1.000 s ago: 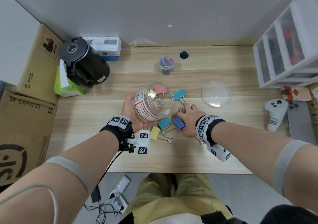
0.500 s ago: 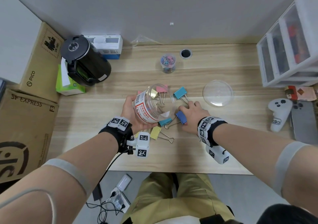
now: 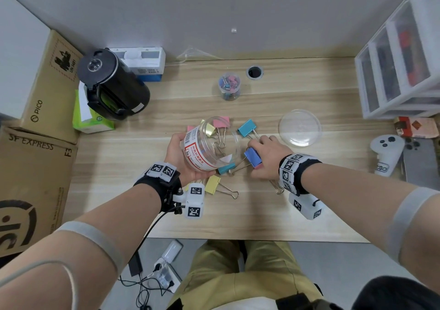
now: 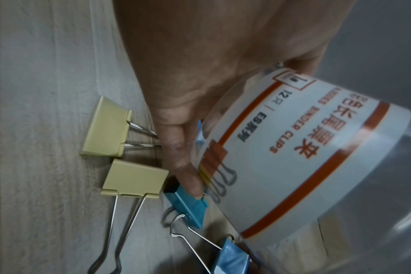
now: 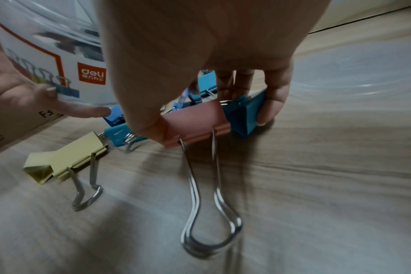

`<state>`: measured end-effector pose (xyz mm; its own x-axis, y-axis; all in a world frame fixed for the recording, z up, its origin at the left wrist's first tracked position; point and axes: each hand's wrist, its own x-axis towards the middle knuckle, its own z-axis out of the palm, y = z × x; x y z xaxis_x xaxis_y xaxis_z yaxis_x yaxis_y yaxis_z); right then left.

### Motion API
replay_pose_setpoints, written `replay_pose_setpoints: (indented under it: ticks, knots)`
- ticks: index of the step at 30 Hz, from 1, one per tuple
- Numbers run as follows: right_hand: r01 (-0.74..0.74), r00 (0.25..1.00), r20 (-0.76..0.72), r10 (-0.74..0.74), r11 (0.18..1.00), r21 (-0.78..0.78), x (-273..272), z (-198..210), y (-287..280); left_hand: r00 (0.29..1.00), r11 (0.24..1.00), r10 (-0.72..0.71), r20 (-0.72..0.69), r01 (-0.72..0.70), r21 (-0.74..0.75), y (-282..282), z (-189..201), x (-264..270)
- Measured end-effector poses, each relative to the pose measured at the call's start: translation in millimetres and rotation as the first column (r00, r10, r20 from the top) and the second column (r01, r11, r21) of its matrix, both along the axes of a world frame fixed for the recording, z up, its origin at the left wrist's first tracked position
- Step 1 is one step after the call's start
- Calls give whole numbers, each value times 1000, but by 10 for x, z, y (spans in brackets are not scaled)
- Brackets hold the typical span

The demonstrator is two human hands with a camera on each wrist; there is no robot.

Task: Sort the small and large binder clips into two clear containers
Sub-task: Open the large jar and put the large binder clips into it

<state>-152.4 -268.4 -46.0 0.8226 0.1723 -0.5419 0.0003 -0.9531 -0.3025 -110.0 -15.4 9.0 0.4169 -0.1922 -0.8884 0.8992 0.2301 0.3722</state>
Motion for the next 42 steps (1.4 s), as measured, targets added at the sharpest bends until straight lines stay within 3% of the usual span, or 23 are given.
replay_pose_setpoints:
  ticks: [9,23,30,36,42]
  knots:
    - [162,987,-26,-160,961,224,172,187,-297,1000,997,4,-1,-4,-77,-89,134,76]
    - [305,931,47,-362,841,447,512,596,-747,999,999,21,30,-22,39,-158,221,275]
    - [79,978,118,-170,834,546,696,867,-246,994,994,-107,20,107,8,-390,228,273]
    - [-177,944,324,62,924,339,684,910,45,985,983,-172,2,171,-72,-388,183,218]
    - [-251,938,295,181,943,219,609,947,227,985,975,-174,-2,172,-141,-341,98,136]
